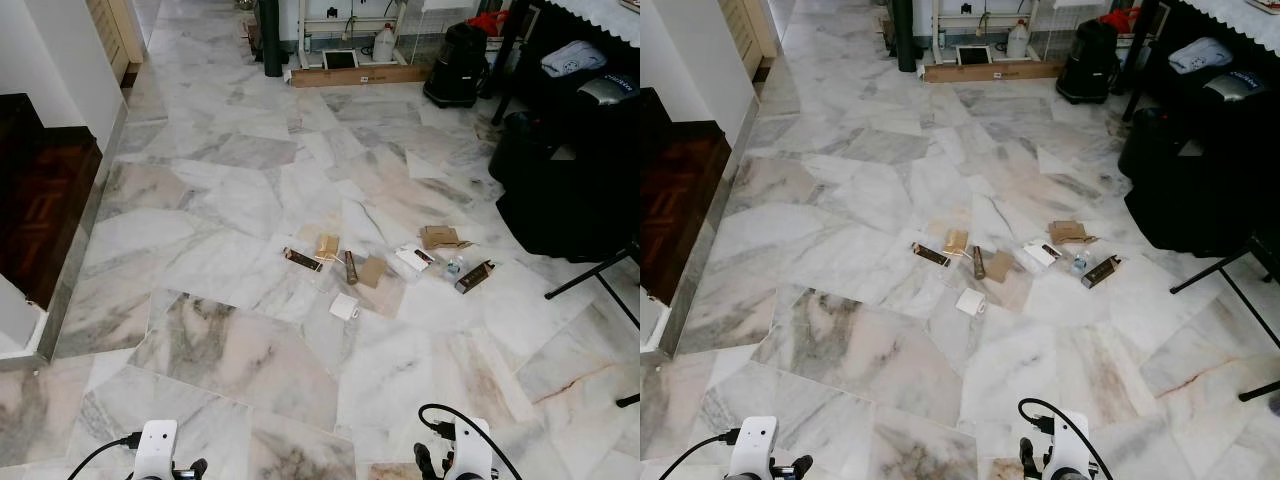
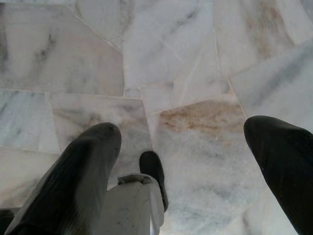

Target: Sweep floor

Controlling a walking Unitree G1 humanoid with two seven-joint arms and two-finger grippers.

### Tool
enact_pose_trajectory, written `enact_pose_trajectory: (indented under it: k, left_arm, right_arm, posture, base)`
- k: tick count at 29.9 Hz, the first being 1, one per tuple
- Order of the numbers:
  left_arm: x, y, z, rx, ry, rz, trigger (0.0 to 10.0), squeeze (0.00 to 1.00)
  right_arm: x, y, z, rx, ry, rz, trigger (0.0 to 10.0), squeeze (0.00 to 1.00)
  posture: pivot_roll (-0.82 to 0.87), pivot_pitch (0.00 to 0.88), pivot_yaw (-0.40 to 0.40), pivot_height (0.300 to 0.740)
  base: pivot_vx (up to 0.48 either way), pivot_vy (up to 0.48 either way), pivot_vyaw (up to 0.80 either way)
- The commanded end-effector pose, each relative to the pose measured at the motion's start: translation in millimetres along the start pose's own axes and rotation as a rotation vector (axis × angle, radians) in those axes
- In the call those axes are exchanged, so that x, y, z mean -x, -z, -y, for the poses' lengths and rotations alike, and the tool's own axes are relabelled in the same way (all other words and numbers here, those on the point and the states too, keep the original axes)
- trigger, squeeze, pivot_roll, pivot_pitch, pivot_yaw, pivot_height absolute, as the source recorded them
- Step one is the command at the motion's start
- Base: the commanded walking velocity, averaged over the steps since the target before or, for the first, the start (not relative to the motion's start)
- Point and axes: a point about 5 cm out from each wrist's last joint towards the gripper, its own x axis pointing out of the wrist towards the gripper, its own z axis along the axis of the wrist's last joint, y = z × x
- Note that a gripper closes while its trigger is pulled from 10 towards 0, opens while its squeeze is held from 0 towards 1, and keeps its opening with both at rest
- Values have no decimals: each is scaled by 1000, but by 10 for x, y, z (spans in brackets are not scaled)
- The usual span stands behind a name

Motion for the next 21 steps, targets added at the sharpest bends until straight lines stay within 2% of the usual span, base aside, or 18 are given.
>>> enact_pose_trajectory:
  k: [1,9,15,21]
  left_arm:
    - [4,19,-11,21,-4,-8,10000,0]
    - [3,1,-16,-5,-10,6,10000,0]
    - [1,-9,-17,6,-10,6,10000,0]
    - [-4,-35,-10,13,-10,14,10000,0]
  right_arm:
    - [9,32,13,-3,7,-5,10000,0]
    - [7,35,1,12,2,-10,10000,0]
    - [3,24,-21,18,-4,-7,10000,0]
    - [-2,6,-31,19,-6,-2,10000,0]
  posture:
    - [-22,72,-20,740]
    - [-18,63,-24,740]
    - [-18,63,-24,740]
    - [-19,59,-24,740]
  base:
    - [0,0,-719]
    - [0,0,-684]
    - [0,-333,-671]
    - [0,0,-663]
